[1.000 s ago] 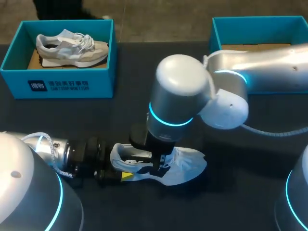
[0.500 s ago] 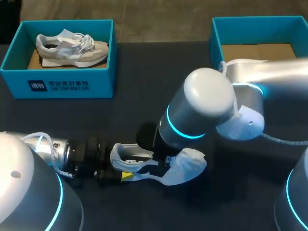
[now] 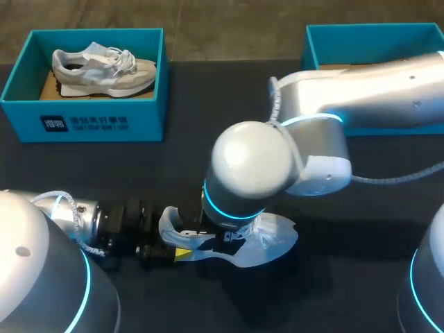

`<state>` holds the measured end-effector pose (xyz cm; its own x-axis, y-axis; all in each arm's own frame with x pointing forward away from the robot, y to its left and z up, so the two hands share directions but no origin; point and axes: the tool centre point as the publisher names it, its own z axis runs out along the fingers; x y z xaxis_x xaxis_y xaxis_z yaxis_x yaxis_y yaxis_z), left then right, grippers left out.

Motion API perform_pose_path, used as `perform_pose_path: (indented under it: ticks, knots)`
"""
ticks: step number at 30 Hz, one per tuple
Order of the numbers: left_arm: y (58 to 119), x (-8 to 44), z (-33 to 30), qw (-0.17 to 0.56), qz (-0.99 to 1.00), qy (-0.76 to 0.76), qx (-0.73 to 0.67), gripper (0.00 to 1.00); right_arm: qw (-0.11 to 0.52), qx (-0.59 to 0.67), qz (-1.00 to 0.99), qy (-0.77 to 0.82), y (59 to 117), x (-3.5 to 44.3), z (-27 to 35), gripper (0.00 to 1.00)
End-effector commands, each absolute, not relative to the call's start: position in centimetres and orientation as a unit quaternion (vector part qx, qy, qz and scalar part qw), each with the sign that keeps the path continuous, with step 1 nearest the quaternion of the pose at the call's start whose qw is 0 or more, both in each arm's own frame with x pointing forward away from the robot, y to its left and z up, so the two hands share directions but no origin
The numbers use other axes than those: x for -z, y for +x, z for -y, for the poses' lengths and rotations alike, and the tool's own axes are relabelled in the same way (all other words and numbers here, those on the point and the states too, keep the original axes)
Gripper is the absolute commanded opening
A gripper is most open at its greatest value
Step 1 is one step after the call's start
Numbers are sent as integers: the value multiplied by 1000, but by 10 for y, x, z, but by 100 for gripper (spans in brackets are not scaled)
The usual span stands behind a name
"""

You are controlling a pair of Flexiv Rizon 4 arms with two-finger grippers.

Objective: Take the shoe out of the shoebox, open the shoe tongue, remove and reinsert the insole, then place the shoe into the shoebox

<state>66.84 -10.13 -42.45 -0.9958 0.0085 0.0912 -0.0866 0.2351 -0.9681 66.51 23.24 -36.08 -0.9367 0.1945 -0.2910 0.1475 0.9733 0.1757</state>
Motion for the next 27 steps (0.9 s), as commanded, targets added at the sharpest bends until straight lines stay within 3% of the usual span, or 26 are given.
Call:
perform_pose_path:
  ticks: [1,6,11,14,18,27]
  knots:
    - [669,431,102,38,785,26,-617,0,149,-50,-983,94,670,376,-238,0]
    - [669,431,102,38,785,26,-617,0,141,-40,-984,101,674,385,-232,0]
    - [669,431,102,38,785,26,-617,0,137,-37,-984,106,676,390,-226,7]
    - [669,431,102,38,785,26,-617,0,133,-38,-984,112,677,394,-221,24]
    - [669,431,102,38,785,26,-617,0,131,-37,-984,118,678,398,-217,35]
    - [669,431,102,38,785,26,-617,0,113,-25,-986,121,683,412,-216,37]
